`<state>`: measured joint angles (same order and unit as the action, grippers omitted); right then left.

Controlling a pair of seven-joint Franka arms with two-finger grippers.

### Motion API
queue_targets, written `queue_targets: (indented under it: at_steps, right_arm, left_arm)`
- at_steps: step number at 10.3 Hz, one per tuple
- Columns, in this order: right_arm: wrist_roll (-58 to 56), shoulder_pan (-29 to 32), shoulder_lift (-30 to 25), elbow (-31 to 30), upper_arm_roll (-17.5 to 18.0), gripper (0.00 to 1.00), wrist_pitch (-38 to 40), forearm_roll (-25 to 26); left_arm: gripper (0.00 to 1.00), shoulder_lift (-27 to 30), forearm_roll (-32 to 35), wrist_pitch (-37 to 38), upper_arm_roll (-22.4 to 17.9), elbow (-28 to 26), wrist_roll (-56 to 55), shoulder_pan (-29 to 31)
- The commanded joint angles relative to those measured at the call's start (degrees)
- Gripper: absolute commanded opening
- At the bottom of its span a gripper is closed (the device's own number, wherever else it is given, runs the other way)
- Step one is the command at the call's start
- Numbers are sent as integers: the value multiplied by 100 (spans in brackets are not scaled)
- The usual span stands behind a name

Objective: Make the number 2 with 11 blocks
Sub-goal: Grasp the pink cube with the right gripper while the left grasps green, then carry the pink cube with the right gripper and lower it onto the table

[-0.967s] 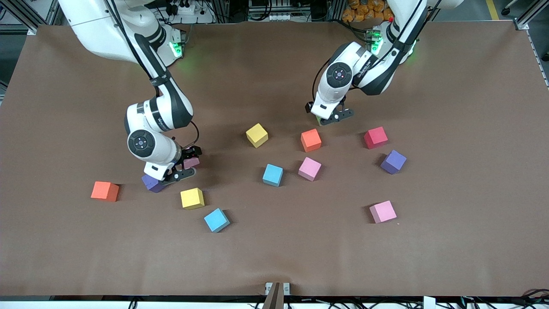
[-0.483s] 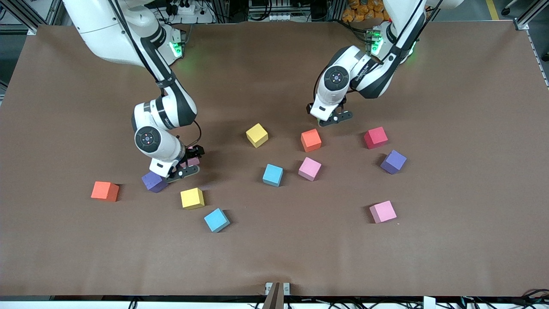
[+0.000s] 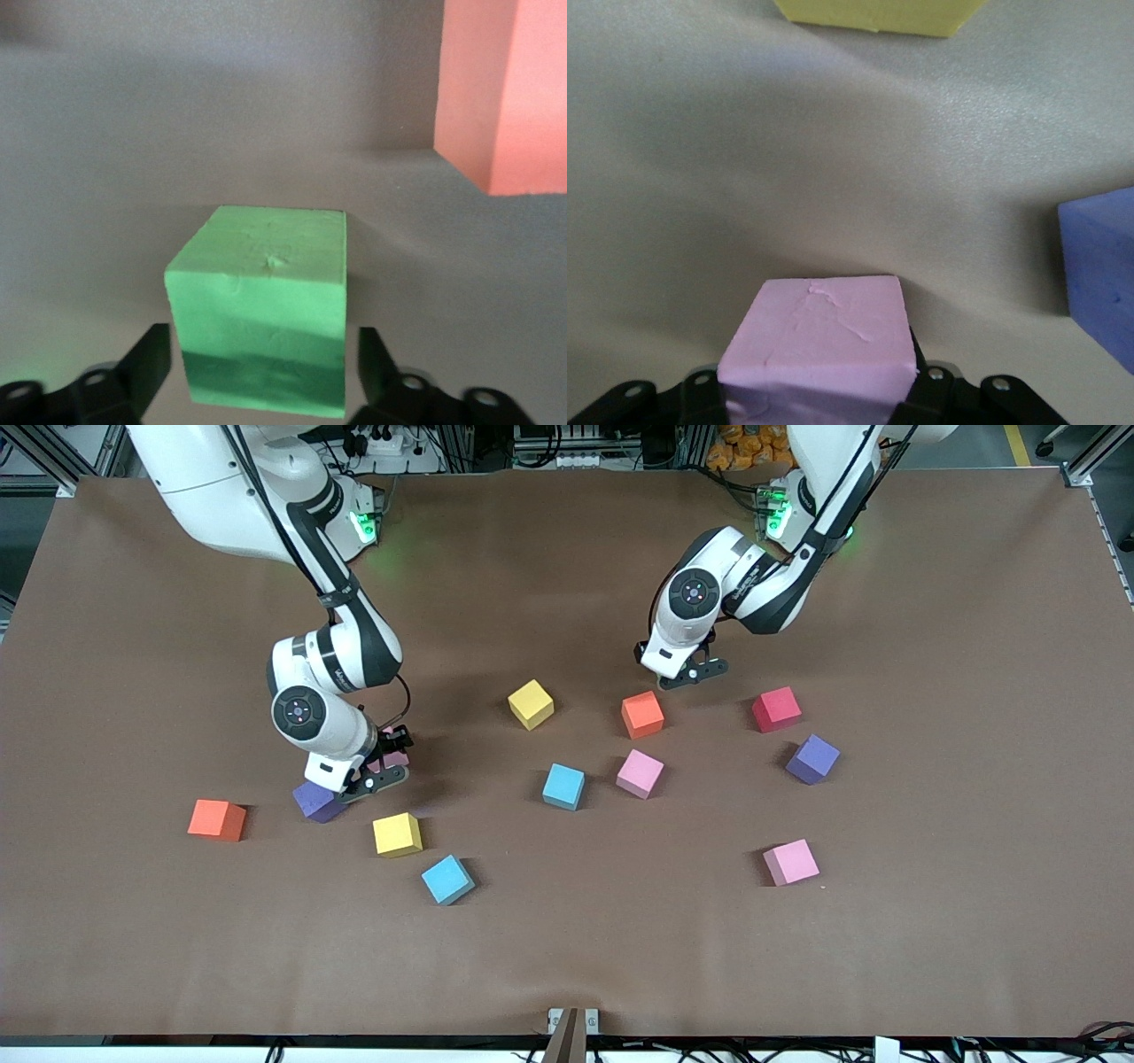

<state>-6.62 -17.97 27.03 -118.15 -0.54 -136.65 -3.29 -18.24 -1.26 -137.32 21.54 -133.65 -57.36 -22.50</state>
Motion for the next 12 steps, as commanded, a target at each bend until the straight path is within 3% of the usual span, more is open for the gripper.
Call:
queue_targets:
  at_steps: [1,4,7,10,12]
  right_arm:
    - [-129,-4,-582,-165,19,24,277,-67]
    - [-347,-758,-1557,-392,10,26,903,-14]
    - [-1557,-1469,-2673,-1375,-322,26,842,-5]
    - [-2306,-2612,-2782,-1815,-902,29,694,-5]
    - [-2887,-3096,-2860,-2193,-948,29,483,-14]
  left_arm:
    - [0,-31,135,-49,-1,23,23,35]
    - [0,22,135,12,8,32,-90,79]
    - [0,276,135,309,8,172,-582,184]
    - [0,575,-5,829,25,445,-880,237]
    - [0,576,-14,847,69,594,-1232,220]
